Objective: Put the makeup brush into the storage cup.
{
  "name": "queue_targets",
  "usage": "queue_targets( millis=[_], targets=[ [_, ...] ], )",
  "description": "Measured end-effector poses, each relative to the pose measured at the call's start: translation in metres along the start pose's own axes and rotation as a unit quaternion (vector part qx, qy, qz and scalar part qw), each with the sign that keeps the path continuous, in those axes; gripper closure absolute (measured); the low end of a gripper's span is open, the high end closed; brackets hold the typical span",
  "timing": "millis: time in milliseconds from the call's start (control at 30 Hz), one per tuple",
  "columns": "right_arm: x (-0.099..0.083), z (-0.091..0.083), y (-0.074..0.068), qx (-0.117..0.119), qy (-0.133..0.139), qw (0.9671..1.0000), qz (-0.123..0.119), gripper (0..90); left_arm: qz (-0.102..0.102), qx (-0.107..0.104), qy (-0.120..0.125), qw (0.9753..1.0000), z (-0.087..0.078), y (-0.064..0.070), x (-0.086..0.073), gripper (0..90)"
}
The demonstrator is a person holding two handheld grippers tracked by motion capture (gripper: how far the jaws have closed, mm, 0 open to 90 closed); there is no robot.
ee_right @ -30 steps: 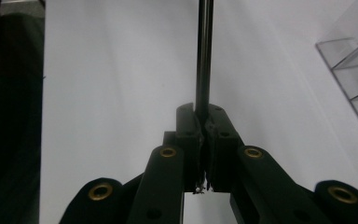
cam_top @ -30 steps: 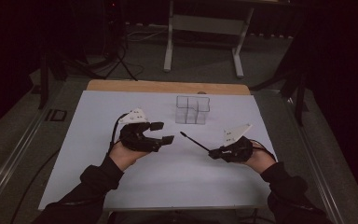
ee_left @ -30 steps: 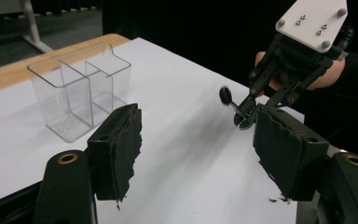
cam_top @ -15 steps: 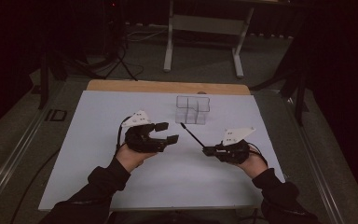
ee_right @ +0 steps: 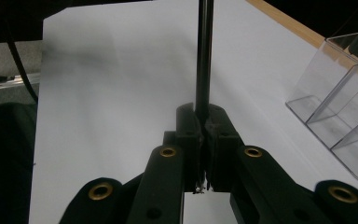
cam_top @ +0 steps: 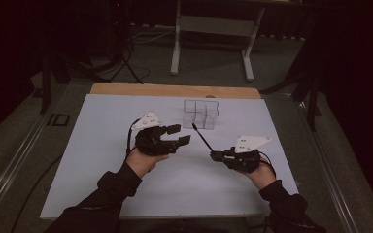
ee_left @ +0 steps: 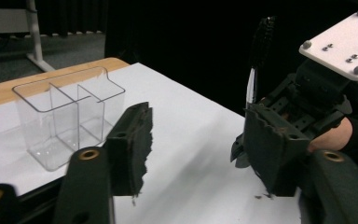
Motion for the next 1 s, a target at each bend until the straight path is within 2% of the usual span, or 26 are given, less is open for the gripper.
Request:
queue_targets(
  millis=[100, 267, 433, 567, 667, 733, 867, 1000],
  targets=[
    [0.0, 0.001, 0.0, -0.002, 0.001, 1.0, -0.001, 85.5, 0.0, -0.003, -0.004, 1.0, 0.006, 0.003, 0.0, 46.7],
    [0.0, 0.001, 0.001, -0.005, 0.001, 1.0, -0.004, 85.5, 0.007, -0.026, -0.004, 0.9996, 0.012, 0.015, 0.001, 55.8],
    [0.0, -0.001, 0.003, -0.01, 0.003, 0.9999, -0.005, 85.5, 0.009, -0.051, 0.0, 0.9987, 0.017, 0.028, 0.002, 59.2],
    [0.0, 0.001, 0.002, -0.009, 0.001, 0.9999, -0.007, 85.6, 0.002, -0.054, 0.006, 0.9985, 0.019, 0.03, 0.007, 62.9],
    [-0.001, 0.001, 0.002, -0.01, -0.002, 0.9999, -0.007, 85.5, -0.003, -0.058, 0.009, 0.9983, 0.02, 0.031, 0.009, 69.7],
    [-0.002, 0.002, 0.002, -0.01, -0.004, 0.9999, -0.007, 85.5, -0.016, -0.07, 0.008, 0.9974, 0.02, 0.033, 0.011, 74.0],
    [-0.003, 0.003, 0.003, -0.008, -0.006, 0.9999, -0.009, 85.5, -0.027, -0.071, 0.006, 0.9971, 0.02, 0.033, 0.013, 81.2],
    [-0.003, 0.003, 0.003, -0.008, -0.005, 0.9999, -0.01, 85.4, -0.017, -0.072, 0.001, 0.9973, 0.02, 0.036, 0.014, 84.5]
  ],
)
Point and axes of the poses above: each handheld gripper's, and its own axes: z roughly forward along the jaws, x roughly out of its top, y roughly to its right, the point moved 10 cm from there along z, roughly forward along the jaws, and after that the axes turned 12 degrees about x, right-handed, at the moved point
